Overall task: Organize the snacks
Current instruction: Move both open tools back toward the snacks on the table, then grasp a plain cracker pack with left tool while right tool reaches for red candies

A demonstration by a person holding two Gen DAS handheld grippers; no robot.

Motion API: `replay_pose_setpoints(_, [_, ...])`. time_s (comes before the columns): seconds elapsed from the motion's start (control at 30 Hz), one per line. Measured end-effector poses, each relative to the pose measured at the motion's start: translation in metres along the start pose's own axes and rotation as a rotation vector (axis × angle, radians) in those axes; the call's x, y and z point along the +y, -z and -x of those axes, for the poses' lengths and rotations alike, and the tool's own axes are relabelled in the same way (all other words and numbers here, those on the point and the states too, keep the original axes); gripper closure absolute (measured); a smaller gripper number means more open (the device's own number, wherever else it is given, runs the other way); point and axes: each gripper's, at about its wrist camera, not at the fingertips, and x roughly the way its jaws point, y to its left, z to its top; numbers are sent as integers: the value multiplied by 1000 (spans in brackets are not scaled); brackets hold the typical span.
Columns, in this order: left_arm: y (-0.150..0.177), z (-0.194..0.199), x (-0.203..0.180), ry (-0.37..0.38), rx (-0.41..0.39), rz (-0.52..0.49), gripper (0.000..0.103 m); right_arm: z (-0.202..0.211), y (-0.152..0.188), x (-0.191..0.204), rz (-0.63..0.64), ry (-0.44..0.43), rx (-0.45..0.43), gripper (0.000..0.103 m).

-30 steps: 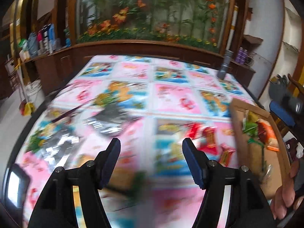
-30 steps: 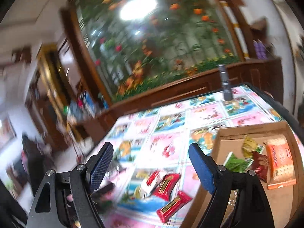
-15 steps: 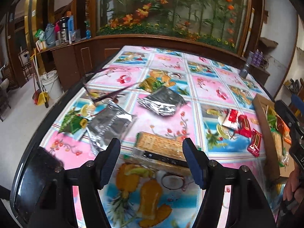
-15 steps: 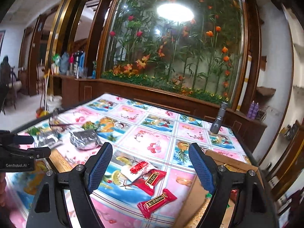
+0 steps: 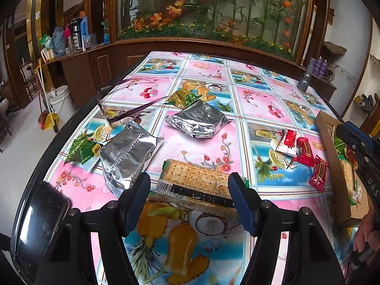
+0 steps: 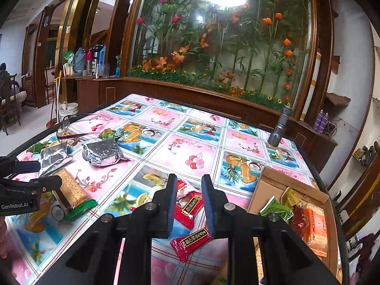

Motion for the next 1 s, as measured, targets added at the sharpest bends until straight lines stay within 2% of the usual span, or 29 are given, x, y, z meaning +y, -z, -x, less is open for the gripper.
replay_pose_setpoints(0.13, [0,0,1,3,7,9,36,2,-1,1,5,-9,-9,97])
replay_pose_setpoints(0.37, [0,1,2,5,15,15,36,2,-2,-1,-16,16,-19,97])
replay_pose_setpoints(0.4, [0,1,4,7,21,19,35,1,-3,-4,-25,25,-13,92])
replay_pose_setpoints(0.43, [-1,1,6,11,33,30,32,1,-3,-10,-52,24,-8,76])
replay_pose_setpoints(0.5, [-3,-1,14,35,61,67,31,0,-4,-26,-143,-19,-2,54])
replay_pose_setpoints(0.63, [-3,-5,24,70,117,107,28,-3,-3,-51,-270,-61,20,53])
replay_pose_setpoints(0.77, [2,-18,26,186,228,198,27,-8,1,-64,-358,-103,50,51])
replay_pose_setpoints(0.8, [3,-22,24,193,251,222,27,-9,1,-67,-381,-115,56,51])
replay_pose_setpoints(0.87, [4,-31,17,181,277,242,28,-10,2,-69,-395,-126,58,51])
replay_pose_setpoints(1.0, [-6,-41,0,90,272,192,27,-8,1,-74,-418,-116,53,47])
